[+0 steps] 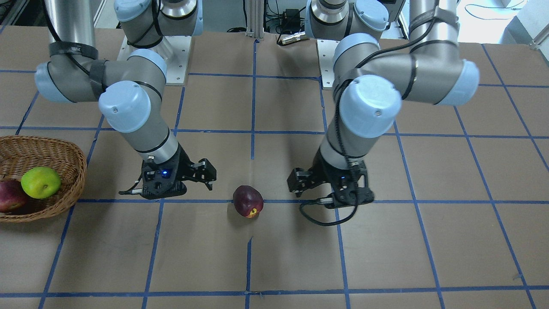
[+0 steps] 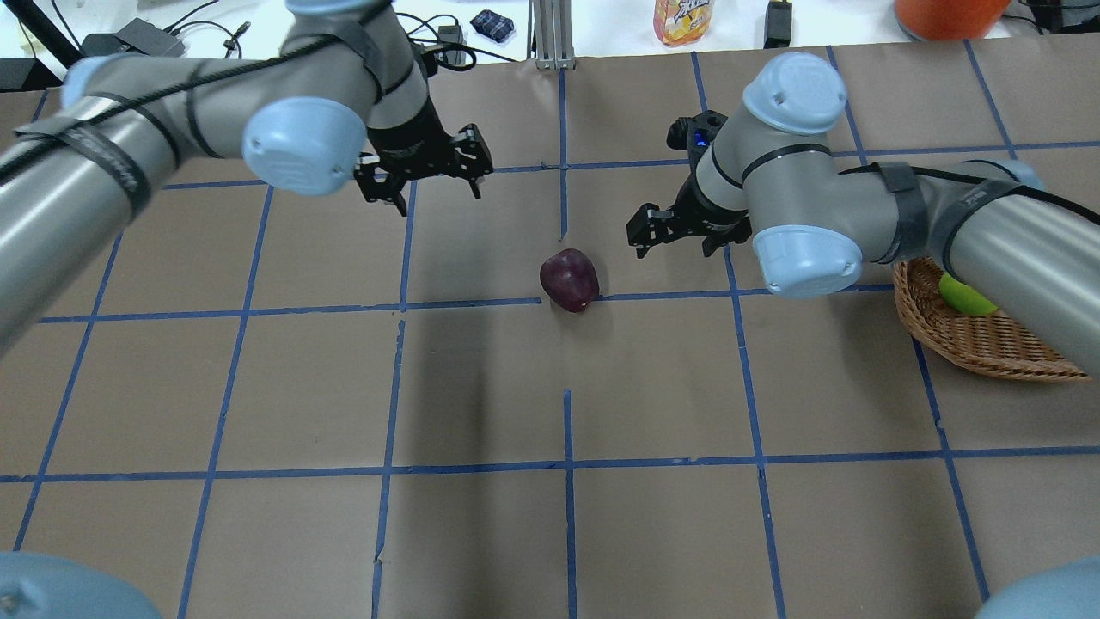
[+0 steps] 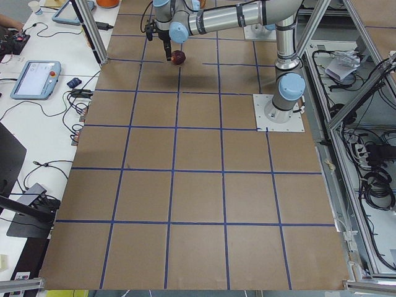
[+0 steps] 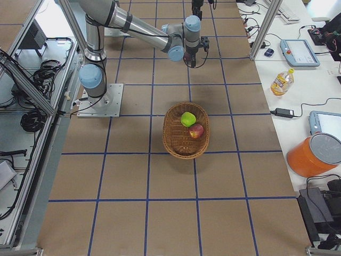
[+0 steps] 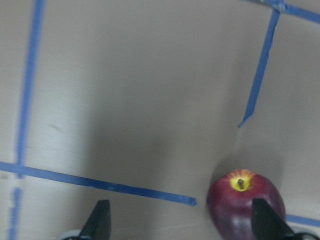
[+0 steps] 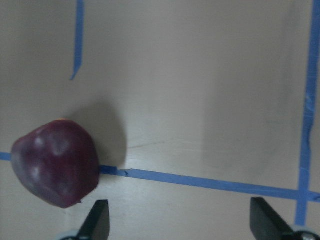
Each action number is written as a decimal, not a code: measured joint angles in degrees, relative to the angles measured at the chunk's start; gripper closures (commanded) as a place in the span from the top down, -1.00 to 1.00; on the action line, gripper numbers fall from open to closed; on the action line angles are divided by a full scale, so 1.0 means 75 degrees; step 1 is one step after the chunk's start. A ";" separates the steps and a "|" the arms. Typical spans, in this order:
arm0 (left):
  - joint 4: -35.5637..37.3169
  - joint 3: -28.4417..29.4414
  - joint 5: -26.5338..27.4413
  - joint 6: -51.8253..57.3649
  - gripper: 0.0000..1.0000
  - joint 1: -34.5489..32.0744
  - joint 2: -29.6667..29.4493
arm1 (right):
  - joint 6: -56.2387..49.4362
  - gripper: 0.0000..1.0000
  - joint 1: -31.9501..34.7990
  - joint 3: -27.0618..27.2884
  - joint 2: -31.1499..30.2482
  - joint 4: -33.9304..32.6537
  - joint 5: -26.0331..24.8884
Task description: Put all apples into basket
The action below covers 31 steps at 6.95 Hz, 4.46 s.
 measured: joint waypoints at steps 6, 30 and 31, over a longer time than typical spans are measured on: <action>-0.2017 0.0175 0.0394 0.1722 1.00 0.0693 0.2147 | 0.0658 0.58 0.1463 -0.0639 0.1684 -0.1325 -0.0015; -0.1939 0.0497 0.0982 0.2127 1.00 0.0974 0.2280 | -0.5390 1.00 -0.3991 -0.1328 -0.2121 0.4671 -0.1180; -0.1949 0.0505 0.0995 0.2124 1.00 0.0959 0.2304 | -0.3836 1.00 -0.3086 -0.1794 -0.2168 0.5162 -0.1238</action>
